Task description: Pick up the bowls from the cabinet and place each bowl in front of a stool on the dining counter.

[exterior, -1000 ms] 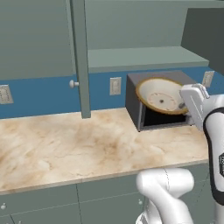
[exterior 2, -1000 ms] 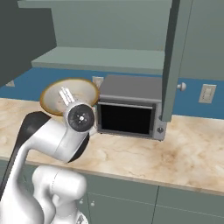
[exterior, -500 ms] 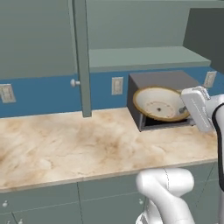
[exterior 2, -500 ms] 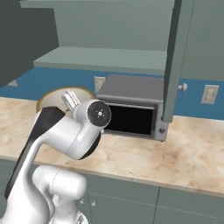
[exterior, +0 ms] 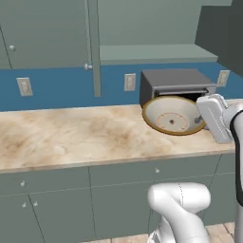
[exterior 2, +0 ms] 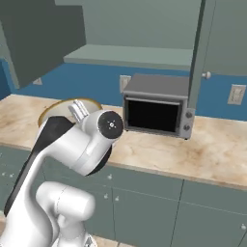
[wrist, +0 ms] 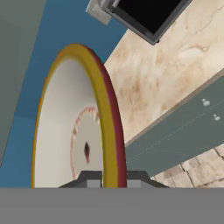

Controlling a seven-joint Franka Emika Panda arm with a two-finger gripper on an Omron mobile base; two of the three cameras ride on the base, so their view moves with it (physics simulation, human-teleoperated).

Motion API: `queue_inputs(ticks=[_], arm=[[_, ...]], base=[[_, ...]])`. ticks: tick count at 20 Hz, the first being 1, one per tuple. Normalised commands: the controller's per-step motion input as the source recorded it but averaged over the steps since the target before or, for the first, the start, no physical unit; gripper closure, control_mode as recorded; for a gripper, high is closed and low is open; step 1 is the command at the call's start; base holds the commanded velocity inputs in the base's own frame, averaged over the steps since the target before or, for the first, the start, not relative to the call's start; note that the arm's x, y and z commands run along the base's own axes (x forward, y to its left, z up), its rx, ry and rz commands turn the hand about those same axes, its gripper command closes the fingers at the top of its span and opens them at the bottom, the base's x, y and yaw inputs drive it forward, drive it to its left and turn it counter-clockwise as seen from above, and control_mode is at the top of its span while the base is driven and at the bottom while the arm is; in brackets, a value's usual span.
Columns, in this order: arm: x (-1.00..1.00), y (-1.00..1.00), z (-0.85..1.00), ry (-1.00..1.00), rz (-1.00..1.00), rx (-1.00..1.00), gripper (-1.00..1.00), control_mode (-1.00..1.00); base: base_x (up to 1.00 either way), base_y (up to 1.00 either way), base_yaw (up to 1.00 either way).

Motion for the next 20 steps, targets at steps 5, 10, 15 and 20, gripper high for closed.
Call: queue_inputs(ticks=[5, 10, 15, 20], arm=[[0.00, 0.00, 0.00, 0.00, 0.00, 0.00, 1.00, 1.00], [0.00, 0.00, 0.00, 0.00, 0.00, 0.00, 1.00, 1.00], [0.00, 0.00, 0.00, 0.00, 0.00, 0.00, 1.00, 1.00], [0.00, 0.00, 0.00, 0.00, 0.00, 0.00, 1.00, 1.00]], base=[[-0.42, 0.74, 0.27], [-0.04, 1.00, 0.33], [0.00, 1.00, 0.35], [0.00, 1.00, 0.38]])
